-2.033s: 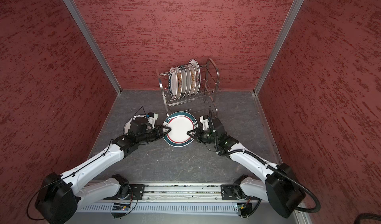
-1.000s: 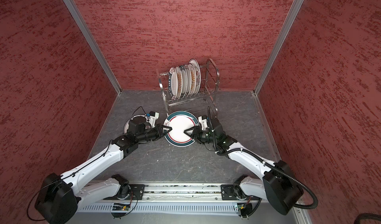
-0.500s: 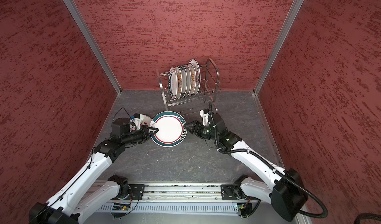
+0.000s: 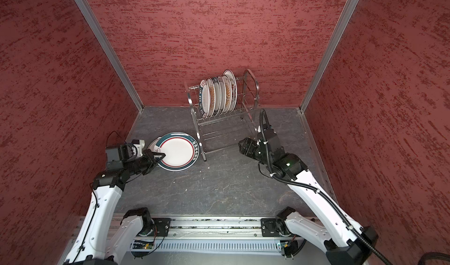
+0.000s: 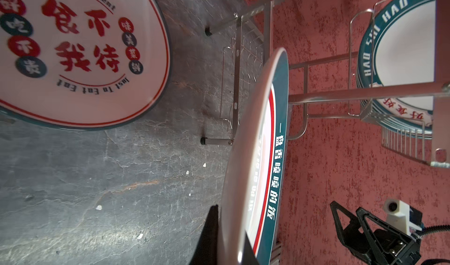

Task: Unload the plates from the dish rack
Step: Place the plate among the plates.

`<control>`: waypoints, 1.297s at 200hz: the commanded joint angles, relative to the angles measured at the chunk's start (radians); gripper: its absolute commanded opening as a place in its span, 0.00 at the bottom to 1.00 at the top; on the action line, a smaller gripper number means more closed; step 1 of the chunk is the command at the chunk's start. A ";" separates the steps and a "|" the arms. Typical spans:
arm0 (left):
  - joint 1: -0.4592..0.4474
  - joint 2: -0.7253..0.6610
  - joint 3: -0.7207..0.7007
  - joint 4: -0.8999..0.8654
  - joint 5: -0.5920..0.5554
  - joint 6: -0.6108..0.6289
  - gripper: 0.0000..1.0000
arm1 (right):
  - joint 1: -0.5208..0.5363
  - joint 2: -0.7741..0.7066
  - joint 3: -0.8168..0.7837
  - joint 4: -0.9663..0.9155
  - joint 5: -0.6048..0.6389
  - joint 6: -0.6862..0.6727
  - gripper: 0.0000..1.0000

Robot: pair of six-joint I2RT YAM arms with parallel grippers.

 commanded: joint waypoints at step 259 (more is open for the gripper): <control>0.308 0.464 -0.013 0.246 -0.108 0.065 0.00 | -0.054 0.043 0.042 -0.152 0.233 -0.114 0.99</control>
